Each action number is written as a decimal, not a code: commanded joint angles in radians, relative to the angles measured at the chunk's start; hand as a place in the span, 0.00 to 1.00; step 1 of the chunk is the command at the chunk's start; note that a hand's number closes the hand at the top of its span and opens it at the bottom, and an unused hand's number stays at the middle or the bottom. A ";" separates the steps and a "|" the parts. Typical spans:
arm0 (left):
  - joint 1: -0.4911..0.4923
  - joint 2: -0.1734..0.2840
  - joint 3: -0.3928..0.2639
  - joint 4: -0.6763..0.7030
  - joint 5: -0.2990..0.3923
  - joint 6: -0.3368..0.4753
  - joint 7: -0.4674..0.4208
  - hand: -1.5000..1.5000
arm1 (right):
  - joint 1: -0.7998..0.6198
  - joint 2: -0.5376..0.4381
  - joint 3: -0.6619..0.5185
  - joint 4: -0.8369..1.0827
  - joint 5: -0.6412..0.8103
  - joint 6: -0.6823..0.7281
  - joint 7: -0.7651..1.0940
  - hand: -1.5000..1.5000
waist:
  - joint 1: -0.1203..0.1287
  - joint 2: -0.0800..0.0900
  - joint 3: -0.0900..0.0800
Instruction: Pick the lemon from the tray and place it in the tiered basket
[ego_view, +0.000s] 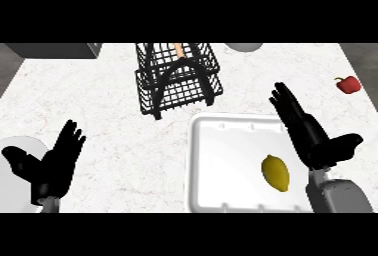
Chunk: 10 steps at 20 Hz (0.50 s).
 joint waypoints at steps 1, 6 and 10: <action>-0.058 0.000 0.003 0.004 -0.031 0.004 -0.022 0.50 | -0.035 -0.036 -0.076 0.053 -0.081 0.088 -0.039 1.00 | 0.006 -0.013 0.028; -0.149 0.045 -0.085 -0.092 -0.219 0.037 -0.165 0.50 | -0.076 -0.049 -0.248 0.020 -0.440 0.325 -0.145 1.00 | -0.029 -0.016 0.040; -0.176 -0.001 -0.140 -0.069 -0.239 0.041 -0.149 0.50 | 0.007 -0.017 -0.264 0.221 -0.601 0.442 -0.035 0.00 | -0.017 0.000 0.037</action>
